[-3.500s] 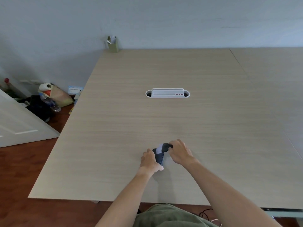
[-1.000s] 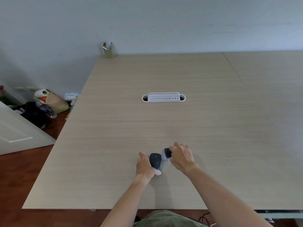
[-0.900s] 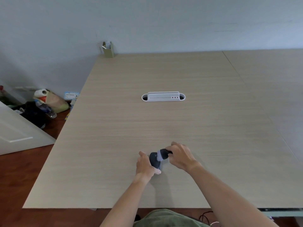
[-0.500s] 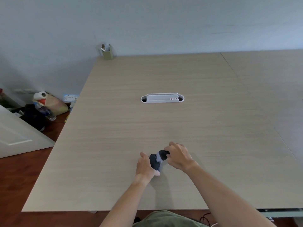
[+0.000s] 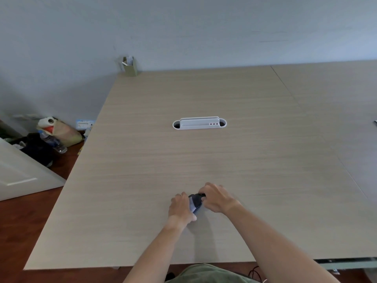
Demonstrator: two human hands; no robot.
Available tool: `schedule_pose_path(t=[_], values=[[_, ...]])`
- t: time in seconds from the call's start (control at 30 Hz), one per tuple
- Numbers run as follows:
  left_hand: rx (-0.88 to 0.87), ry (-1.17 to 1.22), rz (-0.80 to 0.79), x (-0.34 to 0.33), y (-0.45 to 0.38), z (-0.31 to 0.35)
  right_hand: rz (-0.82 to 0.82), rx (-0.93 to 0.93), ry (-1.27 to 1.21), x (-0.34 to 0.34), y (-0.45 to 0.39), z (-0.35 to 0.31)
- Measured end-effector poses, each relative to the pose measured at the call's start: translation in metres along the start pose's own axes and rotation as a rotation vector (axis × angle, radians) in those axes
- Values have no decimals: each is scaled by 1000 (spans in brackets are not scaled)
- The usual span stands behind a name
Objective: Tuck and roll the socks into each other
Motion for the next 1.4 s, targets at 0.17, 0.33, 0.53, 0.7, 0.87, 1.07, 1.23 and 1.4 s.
schedule_pose_path(t=[0.17,0.33,0.53,0.7,0.87,1.07,1.23,1.4], values=[[-15,11,23,-1,-2,-2,119,-131,144,8,-4,4],[-36,24,17,1,-5,-6,-55,-121,-185,4,-3,7],[-51,52,13,1,-7,-8,112,-143,165,7,-3,9],[-63,69,15,0,-6,-9,-6,-49,-143,1,-2,4],[-71,106,16,0,-7,-12,63,-197,57,5,-5,5],[-107,98,2,-1,-8,-11,62,-207,-50,1,-9,7],[-108,51,-15,4,-11,-9,110,-250,178,3,-5,7],[-109,30,-22,1,-15,-11,71,-180,-129,0,-3,3]])
Point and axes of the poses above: each hand's wrist, its own y-axis away from the middle knuckle, its own x-axis out of the back of the hand, z = x × y, the point moved 1 cm from there along -y, towards the middle knuckle
